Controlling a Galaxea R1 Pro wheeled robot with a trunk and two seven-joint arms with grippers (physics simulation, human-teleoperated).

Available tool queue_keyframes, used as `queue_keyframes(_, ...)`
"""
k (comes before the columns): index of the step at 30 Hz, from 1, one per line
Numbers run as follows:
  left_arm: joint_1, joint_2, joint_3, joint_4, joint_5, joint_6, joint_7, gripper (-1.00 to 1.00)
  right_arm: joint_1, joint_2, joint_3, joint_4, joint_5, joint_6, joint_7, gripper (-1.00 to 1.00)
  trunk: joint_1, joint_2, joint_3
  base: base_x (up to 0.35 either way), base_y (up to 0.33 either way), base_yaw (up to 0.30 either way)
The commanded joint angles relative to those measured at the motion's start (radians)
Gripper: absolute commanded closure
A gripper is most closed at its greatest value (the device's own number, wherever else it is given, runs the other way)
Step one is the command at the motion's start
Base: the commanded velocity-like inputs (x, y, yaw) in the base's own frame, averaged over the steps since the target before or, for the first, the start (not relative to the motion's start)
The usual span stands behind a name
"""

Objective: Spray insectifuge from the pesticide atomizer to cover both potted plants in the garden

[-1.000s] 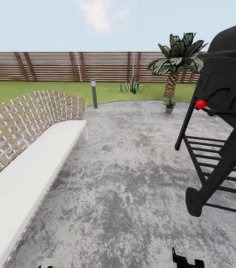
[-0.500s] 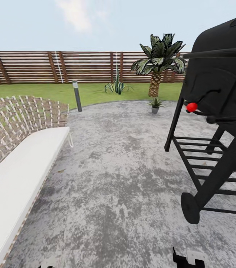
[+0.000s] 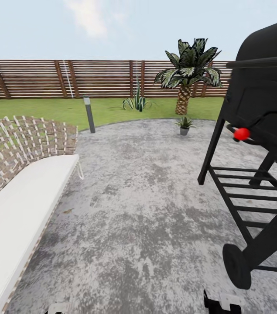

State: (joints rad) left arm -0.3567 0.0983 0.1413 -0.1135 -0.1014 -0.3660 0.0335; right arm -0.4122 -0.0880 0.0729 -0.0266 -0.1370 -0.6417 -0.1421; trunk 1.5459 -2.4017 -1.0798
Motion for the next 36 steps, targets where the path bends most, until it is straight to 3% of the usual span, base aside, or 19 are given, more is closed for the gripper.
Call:
queue_keyframes(1,-0.001,0.0,0.006,0.001,-0.011,-0.004,0.004,1.0,0.0,0.0,0.008,0.0,-0.008,-0.003,-0.002,-1.0,0.0,0.0,-0.001,0.336,0.0,0.0)
queue_keyframes(36,-0.001,0.0,0.006,0.003,-0.011,-0.004,0.004,1.0,0.0,0.002,0.008,0.0,-0.007,-0.001,-0.002,-1.0,0.0,0.0,-0.001,0.336,0.015,0.0)
